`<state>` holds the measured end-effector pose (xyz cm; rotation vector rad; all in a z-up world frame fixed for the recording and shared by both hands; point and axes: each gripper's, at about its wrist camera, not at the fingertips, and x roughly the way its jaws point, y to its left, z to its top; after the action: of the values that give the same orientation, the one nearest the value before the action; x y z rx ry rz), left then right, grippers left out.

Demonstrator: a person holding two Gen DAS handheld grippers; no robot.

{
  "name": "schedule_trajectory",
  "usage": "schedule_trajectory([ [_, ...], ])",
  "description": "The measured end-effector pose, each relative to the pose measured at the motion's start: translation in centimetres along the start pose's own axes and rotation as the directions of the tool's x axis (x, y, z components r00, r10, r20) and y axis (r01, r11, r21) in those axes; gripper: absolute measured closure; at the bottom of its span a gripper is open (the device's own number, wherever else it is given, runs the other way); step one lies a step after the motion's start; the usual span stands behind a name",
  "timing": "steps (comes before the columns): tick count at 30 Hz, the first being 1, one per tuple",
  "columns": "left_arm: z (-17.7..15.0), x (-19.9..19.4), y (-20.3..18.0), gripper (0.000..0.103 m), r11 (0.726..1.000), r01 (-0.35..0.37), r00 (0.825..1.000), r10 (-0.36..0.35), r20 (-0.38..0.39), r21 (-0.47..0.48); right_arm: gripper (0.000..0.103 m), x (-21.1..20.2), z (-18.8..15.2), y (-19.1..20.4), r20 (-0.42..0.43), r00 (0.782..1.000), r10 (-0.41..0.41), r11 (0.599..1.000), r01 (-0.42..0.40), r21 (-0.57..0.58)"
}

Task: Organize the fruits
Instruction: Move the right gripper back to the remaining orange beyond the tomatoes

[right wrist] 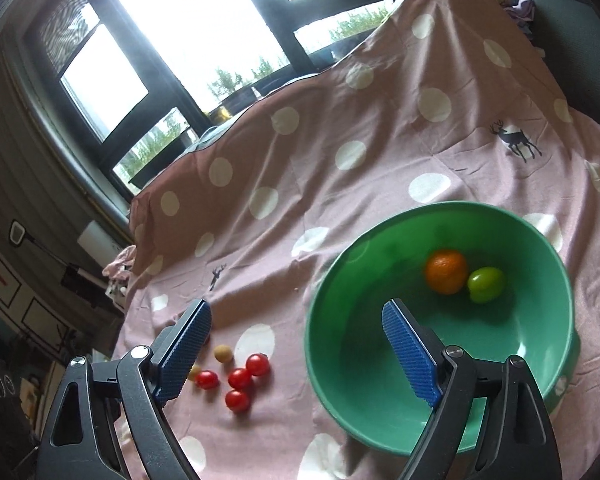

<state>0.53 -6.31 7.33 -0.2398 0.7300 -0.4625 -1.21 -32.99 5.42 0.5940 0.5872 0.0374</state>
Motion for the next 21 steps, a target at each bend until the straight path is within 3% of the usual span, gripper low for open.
schedule_trajectory([
  [5, -1.1, 0.5, 3.4, 0.013, 0.993, -0.118, 0.993, 0.118, 0.005, -0.009, 0.015, 1.3, -1.3, 2.3, -0.02, 1.0, -0.01, 0.997, 0.009, -0.079],
  [12, -2.5, 1.6, 7.6, 0.013, 0.973, -0.221, 0.975, 0.218, -0.044, -0.064, 0.015, 2.9, -3.4, 5.0, -0.039, 0.999, -0.017, 0.983, 0.009, -0.183],
  [21, -2.1, 0.8, 9.7, 0.013, 0.963, -0.232, 0.973, 0.229, -0.041, -0.139, 0.015, 4.6, -5.2, 6.8, -0.093, 0.996, -0.005, 0.971, -0.017, -0.237],
])
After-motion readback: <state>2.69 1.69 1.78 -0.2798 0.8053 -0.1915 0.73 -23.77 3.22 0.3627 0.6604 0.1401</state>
